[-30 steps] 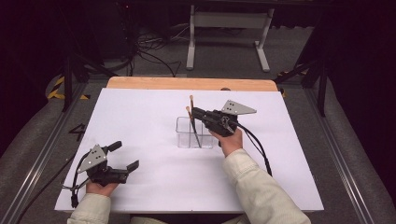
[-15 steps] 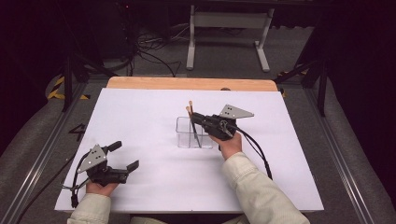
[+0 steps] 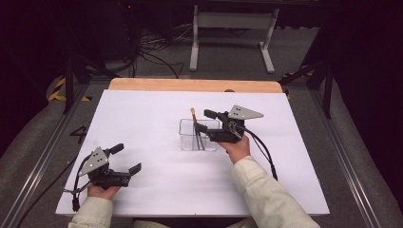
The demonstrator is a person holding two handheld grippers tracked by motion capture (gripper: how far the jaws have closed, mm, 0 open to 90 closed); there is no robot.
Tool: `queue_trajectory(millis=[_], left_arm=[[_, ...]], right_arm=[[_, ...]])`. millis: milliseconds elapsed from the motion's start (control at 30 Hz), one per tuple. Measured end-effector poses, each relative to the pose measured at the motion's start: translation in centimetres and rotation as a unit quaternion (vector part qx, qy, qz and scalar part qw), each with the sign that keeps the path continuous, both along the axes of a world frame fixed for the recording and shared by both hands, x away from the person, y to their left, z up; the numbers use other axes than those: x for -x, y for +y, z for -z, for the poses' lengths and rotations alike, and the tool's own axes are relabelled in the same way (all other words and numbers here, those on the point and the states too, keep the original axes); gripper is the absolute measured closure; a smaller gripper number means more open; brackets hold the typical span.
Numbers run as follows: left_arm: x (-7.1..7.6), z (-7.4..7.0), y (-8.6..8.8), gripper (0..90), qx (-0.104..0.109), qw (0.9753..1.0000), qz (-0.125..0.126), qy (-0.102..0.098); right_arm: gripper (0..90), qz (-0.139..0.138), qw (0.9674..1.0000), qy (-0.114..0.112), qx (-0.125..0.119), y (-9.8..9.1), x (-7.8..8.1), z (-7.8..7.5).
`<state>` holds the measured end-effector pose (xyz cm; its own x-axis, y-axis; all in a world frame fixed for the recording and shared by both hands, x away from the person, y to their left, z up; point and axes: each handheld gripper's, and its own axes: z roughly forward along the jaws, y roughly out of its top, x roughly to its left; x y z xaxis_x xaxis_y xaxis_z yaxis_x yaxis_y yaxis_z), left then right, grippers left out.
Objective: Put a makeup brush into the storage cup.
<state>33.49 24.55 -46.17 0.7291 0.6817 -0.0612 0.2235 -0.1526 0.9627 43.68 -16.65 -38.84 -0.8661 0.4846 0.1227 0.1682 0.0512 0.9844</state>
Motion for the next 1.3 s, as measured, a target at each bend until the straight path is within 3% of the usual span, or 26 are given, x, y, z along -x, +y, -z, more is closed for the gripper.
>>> queue_trajectory(millis=[200,400,833,1000,1300], left_arm=[[0.0,0.0,0.0,0.3,0.000,1.0000,-0.001,-0.001],[0.0,-0.1,0.0,0.3,0.001,1.0000,-0.002,-0.001],[0.0,-0.3,-0.1,0.2,-0.009,1.0000,0.001,-0.001],[0.1,-0.5,0.0,0.2,-0.010,0.9999,0.007,0.001],[0.1,-1.0,0.3,0.1,0.007,0.9996,0.028,0.007]], right_arm=[[13.3,0.012,0.9989,-0.030,0.034,-1.7,1.2,-1.9],[9.9,0.023,0.9966,-0.050,0.060,-3.7,2.5,-3.1],[5.9,0.058,0.9920,-0.046,0.102,-7.9,4.3,-4.2],[3.4,0.074,0.9916,-0.043,0.096,-9.7,4.8,-4.4],[0.2,0.084,0.9904,-0.040,0.102,-12.4,5.7,-4.4]])
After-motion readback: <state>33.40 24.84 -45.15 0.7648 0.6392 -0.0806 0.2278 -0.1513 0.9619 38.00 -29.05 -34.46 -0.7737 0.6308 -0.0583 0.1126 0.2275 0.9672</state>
